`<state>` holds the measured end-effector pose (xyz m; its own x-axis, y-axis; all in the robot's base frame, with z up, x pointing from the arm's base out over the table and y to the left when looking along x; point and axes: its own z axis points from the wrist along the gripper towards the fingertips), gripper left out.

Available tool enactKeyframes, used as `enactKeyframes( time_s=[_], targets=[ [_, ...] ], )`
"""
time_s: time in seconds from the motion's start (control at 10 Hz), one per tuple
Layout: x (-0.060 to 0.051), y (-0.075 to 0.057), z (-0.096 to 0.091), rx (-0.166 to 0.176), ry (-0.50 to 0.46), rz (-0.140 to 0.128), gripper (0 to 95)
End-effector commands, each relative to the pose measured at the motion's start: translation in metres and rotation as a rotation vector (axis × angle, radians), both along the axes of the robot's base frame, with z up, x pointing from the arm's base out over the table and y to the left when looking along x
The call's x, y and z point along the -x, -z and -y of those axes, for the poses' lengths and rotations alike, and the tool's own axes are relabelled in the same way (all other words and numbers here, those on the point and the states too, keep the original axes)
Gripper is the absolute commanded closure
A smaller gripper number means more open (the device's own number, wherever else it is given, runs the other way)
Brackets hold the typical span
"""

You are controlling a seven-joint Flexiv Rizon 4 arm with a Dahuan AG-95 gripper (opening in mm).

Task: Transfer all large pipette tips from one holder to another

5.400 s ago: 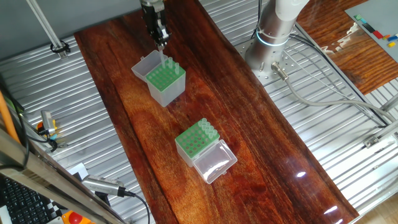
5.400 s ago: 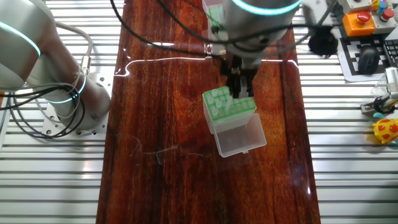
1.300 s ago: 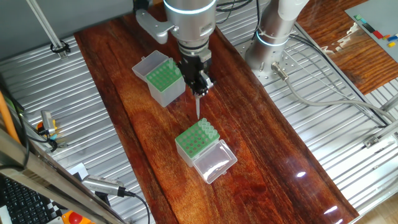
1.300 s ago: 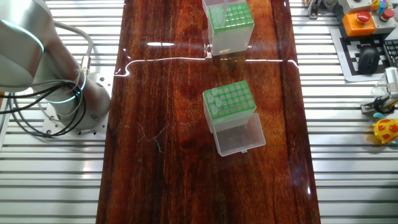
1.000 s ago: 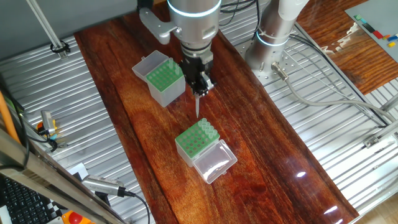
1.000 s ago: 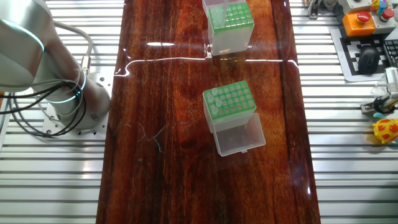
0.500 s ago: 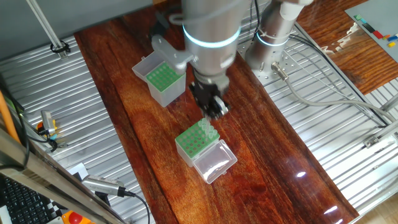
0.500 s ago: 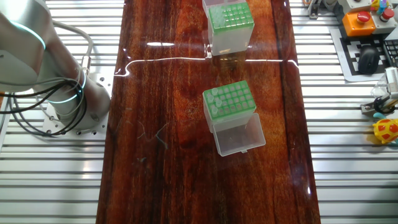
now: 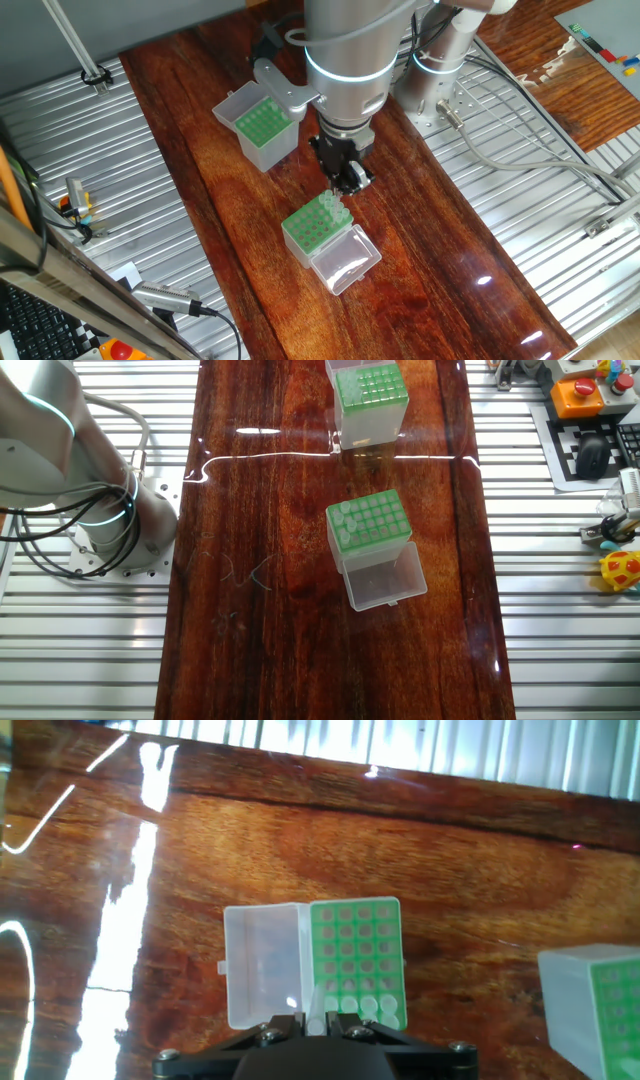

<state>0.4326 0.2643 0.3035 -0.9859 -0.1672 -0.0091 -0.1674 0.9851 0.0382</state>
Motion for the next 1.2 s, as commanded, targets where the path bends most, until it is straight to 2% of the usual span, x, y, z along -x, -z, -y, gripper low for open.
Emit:
enactKeyframes(
  time_s=[0.1,0.4,0.5,0.7,1.2],
  targets=[
    [-0.004,0.003,-0.002,-0.01,-0.067,-0.009,95.0],
    [-0.005,0.011,0.0,-0.001,-0.071,-0.019,95.0],
    [-0.002,0.013,0.001,0.007,-0.075,-0.022,95.0],
    [0.002,0.017,0.004,0.009,-0.084,-0.018,95.0],
    [0.002,0.021,0.005,0.01,-0.088,-0.015,95.0]
  ],
)
